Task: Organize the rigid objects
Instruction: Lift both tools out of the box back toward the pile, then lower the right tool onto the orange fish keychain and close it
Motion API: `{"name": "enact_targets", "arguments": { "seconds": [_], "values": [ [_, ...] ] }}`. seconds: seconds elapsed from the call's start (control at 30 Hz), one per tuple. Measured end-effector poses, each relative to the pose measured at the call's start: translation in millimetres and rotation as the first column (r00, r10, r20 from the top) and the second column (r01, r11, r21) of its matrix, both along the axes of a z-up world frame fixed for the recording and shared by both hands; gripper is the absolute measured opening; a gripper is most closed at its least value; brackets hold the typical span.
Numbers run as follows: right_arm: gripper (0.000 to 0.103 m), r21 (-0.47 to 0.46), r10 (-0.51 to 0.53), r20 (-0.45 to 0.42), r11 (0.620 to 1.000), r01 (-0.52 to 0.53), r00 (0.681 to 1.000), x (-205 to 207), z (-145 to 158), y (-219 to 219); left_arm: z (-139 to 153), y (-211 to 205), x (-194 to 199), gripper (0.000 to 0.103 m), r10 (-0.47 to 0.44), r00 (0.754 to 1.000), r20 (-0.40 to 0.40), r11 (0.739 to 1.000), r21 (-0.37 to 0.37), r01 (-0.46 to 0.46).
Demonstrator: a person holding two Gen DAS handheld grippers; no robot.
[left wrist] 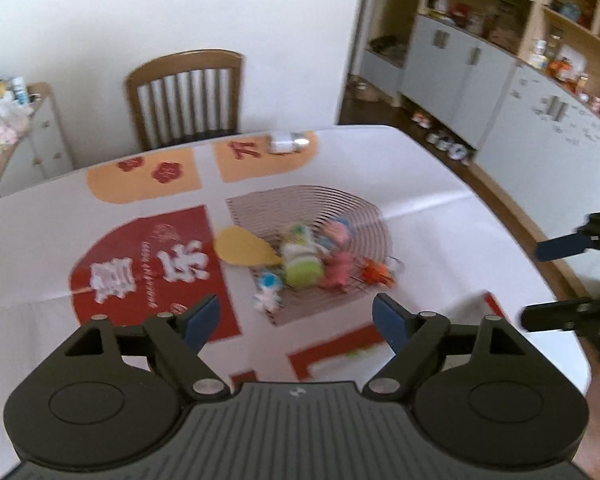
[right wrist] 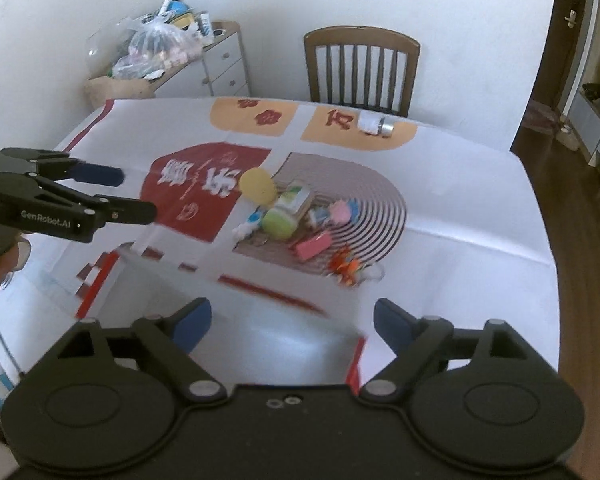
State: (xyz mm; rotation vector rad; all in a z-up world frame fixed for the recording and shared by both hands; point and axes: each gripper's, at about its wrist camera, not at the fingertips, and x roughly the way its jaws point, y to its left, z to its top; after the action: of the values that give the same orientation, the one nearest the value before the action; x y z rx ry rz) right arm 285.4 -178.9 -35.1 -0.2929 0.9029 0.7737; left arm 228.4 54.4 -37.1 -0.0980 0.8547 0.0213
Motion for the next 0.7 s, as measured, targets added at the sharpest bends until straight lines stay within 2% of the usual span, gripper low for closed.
{"name": "enact_targets", "arguments": {
  "seconds": [0.07,0.23,0.47,0.7],
  "values": [
    [0.096,-0.004,-0.005,0.004,1.0,0.005,1.0,13.6,-1.0,0.6,-5.0,5.0,13.4,0.083,0.022,1.0,-0.012,0.999,0.026,-0.022],
    [0.1,-0.033,-0.003,0.001,0.999,0.003,1.0,52.5,-14.1,4.8,-22.1,12.8,49.3,0.083,0.014,0.998,-0.062,0.999,0.046,-0.011],
    [0.1,-0.099,0.061,-0.046,0.993,-0.065,0.997,98.3,-53.0,23.1,-61.2,15.5,91.9,0.083,0.012,0.99,-0.14,0.994,0.111,0.003],
    [0.1,-0.143,0.166,-0.078,0.974,-0.176,0.983,119.5,-85.0,42.7,-99.2,23.8,119.2,0.083,-0.017,0.975,-0.223,0.993,0.11,0.043]
  ]
}}
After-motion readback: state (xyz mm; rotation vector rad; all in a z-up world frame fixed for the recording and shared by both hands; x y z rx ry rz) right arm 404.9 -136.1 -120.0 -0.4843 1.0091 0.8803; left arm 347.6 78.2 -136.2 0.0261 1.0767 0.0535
